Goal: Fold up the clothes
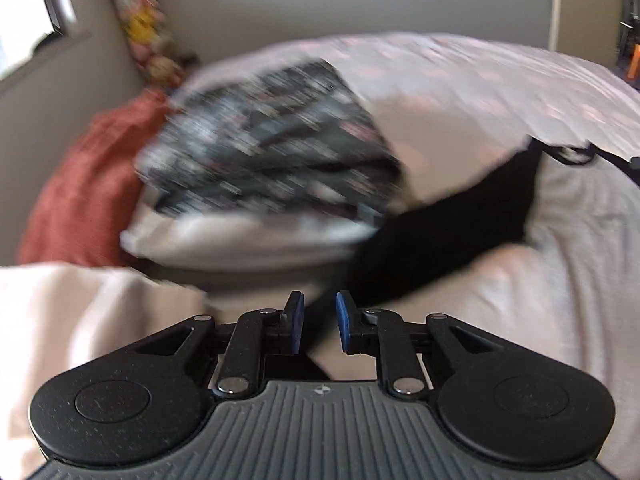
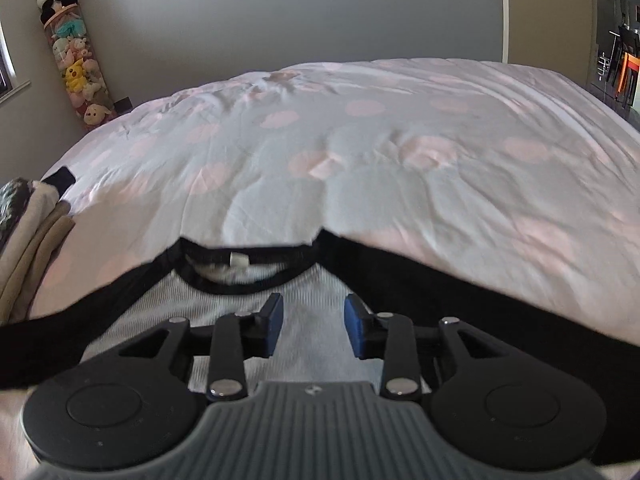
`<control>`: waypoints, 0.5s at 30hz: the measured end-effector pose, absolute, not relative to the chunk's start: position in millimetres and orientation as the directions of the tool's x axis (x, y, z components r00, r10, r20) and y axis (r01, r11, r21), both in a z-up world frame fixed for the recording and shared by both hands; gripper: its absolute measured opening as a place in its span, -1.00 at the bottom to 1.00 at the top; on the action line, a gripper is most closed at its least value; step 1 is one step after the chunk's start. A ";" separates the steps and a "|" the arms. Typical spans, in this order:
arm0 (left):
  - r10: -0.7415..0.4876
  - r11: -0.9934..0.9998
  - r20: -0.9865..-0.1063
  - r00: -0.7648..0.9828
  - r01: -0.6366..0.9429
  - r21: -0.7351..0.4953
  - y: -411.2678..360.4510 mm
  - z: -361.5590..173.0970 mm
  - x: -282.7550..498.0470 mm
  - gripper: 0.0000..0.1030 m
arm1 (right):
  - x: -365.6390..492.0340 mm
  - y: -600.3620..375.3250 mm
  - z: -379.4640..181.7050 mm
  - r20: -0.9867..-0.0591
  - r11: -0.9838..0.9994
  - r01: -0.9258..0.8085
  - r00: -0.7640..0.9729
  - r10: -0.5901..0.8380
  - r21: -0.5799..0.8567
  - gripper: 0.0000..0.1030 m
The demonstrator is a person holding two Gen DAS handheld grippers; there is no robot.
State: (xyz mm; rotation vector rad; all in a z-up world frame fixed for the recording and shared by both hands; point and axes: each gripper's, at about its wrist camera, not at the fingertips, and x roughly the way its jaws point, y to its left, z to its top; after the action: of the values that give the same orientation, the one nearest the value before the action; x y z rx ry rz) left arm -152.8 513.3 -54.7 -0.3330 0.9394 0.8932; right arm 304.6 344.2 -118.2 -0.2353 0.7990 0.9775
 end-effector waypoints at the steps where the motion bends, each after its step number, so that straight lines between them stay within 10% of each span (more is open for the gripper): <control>1: 0.465 0.633 -0.834 0.296 -0.770 0.080 504.5 -61.5 -144.4 -0.69 | 295.2 327.7 -120.4 -0.709 0.569 -0.806 0.304 0.637 0.165 -0.28; 15: 0.037 0.698 -0.971 0.237 -0.701 -0.145 386.1 -133.7 -75.0 -0.46 | 227.4 159.5 -128.3 -0.776 0.661 -0.660 0.185 0.603 0.356 -0.14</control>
State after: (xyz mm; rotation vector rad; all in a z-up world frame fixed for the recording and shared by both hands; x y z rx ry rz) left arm -75.0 386.1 -133.7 -0.6489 1.2406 0.5574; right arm 227.4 159.5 -128.3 -0.0642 1.0610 0.8908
